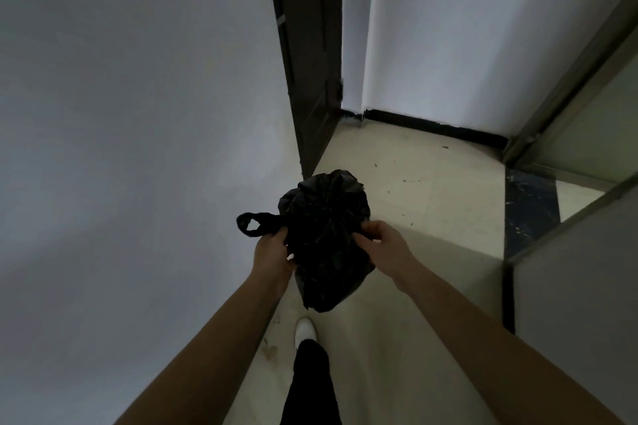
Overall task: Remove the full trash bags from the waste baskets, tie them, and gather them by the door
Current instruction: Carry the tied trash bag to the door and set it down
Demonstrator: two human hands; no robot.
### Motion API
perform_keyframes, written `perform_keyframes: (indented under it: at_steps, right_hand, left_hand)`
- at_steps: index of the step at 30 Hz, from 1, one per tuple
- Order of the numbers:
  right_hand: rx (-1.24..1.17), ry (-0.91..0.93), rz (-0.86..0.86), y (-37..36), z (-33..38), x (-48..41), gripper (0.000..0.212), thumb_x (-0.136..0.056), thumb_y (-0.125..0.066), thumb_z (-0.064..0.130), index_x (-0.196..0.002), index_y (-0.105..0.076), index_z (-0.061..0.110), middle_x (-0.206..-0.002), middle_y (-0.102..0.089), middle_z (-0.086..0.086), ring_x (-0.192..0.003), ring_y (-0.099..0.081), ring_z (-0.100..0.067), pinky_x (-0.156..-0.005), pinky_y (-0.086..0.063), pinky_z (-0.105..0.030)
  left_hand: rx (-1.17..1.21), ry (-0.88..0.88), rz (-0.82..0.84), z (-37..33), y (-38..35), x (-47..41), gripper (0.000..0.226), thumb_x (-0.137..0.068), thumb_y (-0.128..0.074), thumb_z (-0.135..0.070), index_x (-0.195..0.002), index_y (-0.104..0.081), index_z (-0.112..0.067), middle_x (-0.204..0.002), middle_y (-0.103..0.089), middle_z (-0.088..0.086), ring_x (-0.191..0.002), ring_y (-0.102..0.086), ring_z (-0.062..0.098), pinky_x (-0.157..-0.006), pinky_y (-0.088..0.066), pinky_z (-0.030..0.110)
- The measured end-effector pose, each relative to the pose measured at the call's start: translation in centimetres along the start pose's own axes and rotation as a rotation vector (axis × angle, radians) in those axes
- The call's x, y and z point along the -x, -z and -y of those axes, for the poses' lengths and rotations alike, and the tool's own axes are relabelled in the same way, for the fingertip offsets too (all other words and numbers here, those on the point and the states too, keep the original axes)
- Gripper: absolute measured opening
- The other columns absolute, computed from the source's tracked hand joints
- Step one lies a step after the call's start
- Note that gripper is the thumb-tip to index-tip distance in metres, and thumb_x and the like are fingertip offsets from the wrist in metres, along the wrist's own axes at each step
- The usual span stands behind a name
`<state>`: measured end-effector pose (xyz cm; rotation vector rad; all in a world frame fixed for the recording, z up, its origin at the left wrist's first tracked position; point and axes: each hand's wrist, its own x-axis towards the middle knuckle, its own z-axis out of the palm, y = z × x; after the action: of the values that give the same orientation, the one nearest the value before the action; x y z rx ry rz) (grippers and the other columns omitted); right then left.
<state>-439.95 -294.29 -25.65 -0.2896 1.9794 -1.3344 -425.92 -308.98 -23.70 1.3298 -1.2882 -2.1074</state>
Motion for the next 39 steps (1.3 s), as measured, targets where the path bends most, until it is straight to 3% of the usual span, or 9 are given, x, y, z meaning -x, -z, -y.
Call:
perform_keyframes:
  at_steps: [2,5,11,16,23,27,31,36,39]
  right_hand:
    - [-0.016,-0.038,-0.09,-0.5,0.2,-4.8,0.002,-0.095,-0.064,0.021,-0.096,-0.062,0.02,-0.104,-0.066,-0.002,-0.097,-0.065,-0.029,-0.09,-0.055,-0.05]
    - [-0.051,-0.126,-0.155,-1.0,0.6,-10.6,0.01,-0.095,-0.062,0.014,-0.086,-0.06,0.018,-0.096,-0.066,-0.006,-0.09,-0.065,-0.033,-0.088,-0.054,-0.058]
    - [0.014,-0.23,-0.195,-2.3,-0.5,-23.0,0.007,-0.096,-0.059,0.013,-0.09,-0.06,0.016,-0.09,-0.064,0.001,-0.083,-0.065,-0.026,-0.081,-0.057,-0.047]
    - [0.059,-0.304,-0.148,-4.7,-9.6,-34.3,0.021,-0.097,-0.057,0.011,-0.081,-0.056,0.025,-0.084,-0.065,0.004,-0.083,-0.067,-0.022,-0.082,-0.059,-0.048]
    - [0.156,-0.371,-0.067,-10.0,-26.7,-48.6,0.027,-0.092,-0.058,0.014,-0.078,-0.053,0.037,-0.079,-0.063,0.008,-0.089,-0.067,-0.027,-0.087,-0.056,-0.052]
    - [0.224,-0.403,0.029,-13.2,-34.0,-52.8,0.011,-0.094,-0.055,0.017,-0.092,-0.057,0.028,-0.087,-0.064,0.007,-0.093,-0.068,-0.026,-0.09,-0.054,-0.047]
    - [0.262,-0.374,0.074,-15.0,-38.2,-56.1,0.015,-0.095,-0.054,0.018,-0.105,-0.064,0.023,-0.097,-0.068,0.004,-0.097,-0.068,-0.023,-0.092,-0.055,-0.041]
    - [0.321,-0.359,0.203,-15.7,-38.0,-57.0,0.031,-0.102,-0.049,0.023,-0.13,-0.063,0.02,-0.132,-0.063,0.0,-0.119,-0.058,-0.017,-0.095,-0.042,-0.018]
    - [0.395,-0.287,0.238,-14.5,-34.8,-56.1,0.033,-0.105,-0.045,0.03,-0.13,-0.062,0.018,-0.131,-0.064,-0.001,-0.119,-0.057,-0.017,-0.093,-0.039,-0.018]
  left_hand:
    - [-0.1,0.035,0.031,-0.8,-0.5,-5.5,0.016,-0.101,-0.053,-0.017,-0.097,-0.068,-0.012,-0.102,-0.064,0.014,-0.094,-0.058,0.029,-0.083,-0.047,0.045]
    - [-0.274,0.071,0.068,-1.8,-1.2,-11.8,0.019,-0.102,-0.051,-0.019,-0.103,-0.069,-0.016,-0.103,-0.073,0.011,-0.096,-0.068,0.026,-0.081,-0.06,0.04]
    - [-0.726,0.077,0.038,0.3,-1.4,-26.3,0.032,-0.096,-0.047,-0.033,-0.084,-0.065,-0.01,-0.094,-0.068,0.029,-0.084,-0.067,0.039,-0.083,-0.056,0.058]
    - [-0.76,0.155,-0.077,8.1,-2.3,-37.5,0.044,-0.098,-0.048,-0.025,-0.075,-0.063,0.01,-0.079,-0.069,0.027,-0.073,-0.068,0.036,-0.076,-0.057,0.057]
    - [-0.773,0.252,-0.215,24.9,0.1,-50.9,0.028,-0.095,-0.044,-0.04,-0.07,-0.053,-0.03,-0.085,-0.072,0.014,-0.08,-0.071,0.034,-0.076,-0.059,0.056]
    - [-0.746,0.378,-0.249,32.8,2.8,-56.0,0.03,-0.102,-0.046,-0.029,-0.073,-0.055,-0.027,-0.08,-0.069,0.002,-0.08,-0.073,0.034,-0.078,-0.06,0.055]
    - [-0.61,0.364,-0.32,36.6,3.6,-59.4,0.024,-0.104,-0.045,-0.03,-0.1,-0.064,-0.016,-0.099,-0.072,0.007,-0.085,-0.071,0.023,-0.08,-0.062,0.046]
    - [-0.769,0.278,-0.395,37.6,5.0,-60.7,0.034,-0.09,-0.041,-0.05,-0.086,-0.066,-0.027,-0.097,-0.072,0.009,-0.096,-0.068,0.033,-0.088,-0.057,0.055]
    - [-0.853,0.201,-0.394,33.6,2.8,-58.4,0.037,-0.1,-0.04,-0.04,-0.105,-0.067,-0.014,-0.102,-0.07,0.006,-0.094,-0.064,0.024,-0.085,-0.05,0.034]
